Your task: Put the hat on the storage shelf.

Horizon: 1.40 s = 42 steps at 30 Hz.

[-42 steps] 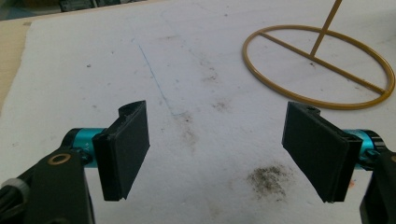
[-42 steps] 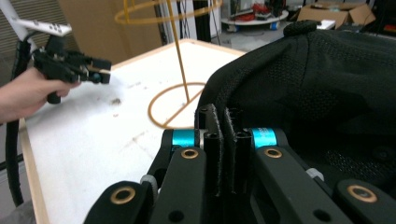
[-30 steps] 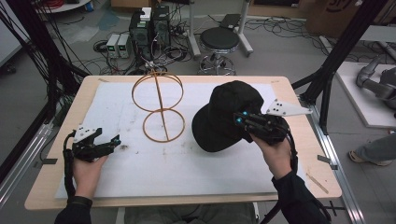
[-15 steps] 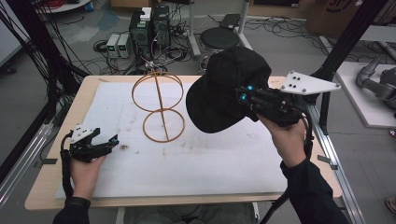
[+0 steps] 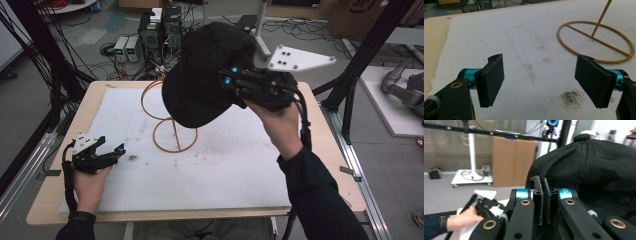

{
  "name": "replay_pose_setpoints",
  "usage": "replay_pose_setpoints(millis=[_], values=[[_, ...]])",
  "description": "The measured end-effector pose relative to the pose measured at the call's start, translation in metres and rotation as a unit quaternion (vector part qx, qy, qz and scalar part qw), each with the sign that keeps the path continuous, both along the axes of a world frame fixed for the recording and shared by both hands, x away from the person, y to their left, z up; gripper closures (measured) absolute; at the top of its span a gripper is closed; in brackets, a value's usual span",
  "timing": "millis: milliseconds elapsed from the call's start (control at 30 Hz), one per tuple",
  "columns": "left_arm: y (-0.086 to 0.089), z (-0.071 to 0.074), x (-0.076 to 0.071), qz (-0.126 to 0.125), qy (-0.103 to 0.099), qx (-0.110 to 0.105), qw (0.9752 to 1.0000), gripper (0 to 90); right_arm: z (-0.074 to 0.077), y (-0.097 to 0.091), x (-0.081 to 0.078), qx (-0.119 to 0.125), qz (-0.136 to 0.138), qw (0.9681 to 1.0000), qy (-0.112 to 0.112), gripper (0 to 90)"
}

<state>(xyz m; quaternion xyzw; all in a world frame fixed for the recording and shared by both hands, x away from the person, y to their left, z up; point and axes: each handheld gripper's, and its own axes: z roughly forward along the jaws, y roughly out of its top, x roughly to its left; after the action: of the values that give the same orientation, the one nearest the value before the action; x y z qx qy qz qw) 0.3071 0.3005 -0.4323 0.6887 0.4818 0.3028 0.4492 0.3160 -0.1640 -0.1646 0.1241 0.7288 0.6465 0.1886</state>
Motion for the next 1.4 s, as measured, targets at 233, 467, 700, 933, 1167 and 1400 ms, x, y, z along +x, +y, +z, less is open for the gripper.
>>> replay_pose_setpoints(millis=[233,467,700,933,1167,1400], values=[[0.003,-0.001,-0.001,0.003,0.000,0.002,1.0000,23.5,-0.001,0.053,0.022,0.006,0.055,0.9985,0.007,88.1],[0.002,-0.002,-0.003,0.001,0.000,0.005,1.0000,23.6,-0.011,0.082,0.040,-0.006,0.071,0.9973,0.019,88.0],[0.004,-0.002,-0.005,0.001,-0.001,0.006,1.0000,23.5,-0.025,0.102,0.059,-0.016,0.071,0.9968,0.032,88.0],[0.005,-0.003,-0.005,0.002,0.001,0.006,1.0000,23.5,-0.039,0.112,0.073,-0.035,0.063,0.9965,0.042,87.9],[0.004,-0.003,-0.005,0.001,0.002,0.006,1.0000,23.5,-0.053,0.117,0.082,-0.043,0.066,0.9954,0.055,87.6],[0.004,-0.004,-0.004,0.000,0.003,0.007,1.0000,23.5,-0.068,0.121,0.083,-0.053,0.060,0.9947,0.064,85.9]])
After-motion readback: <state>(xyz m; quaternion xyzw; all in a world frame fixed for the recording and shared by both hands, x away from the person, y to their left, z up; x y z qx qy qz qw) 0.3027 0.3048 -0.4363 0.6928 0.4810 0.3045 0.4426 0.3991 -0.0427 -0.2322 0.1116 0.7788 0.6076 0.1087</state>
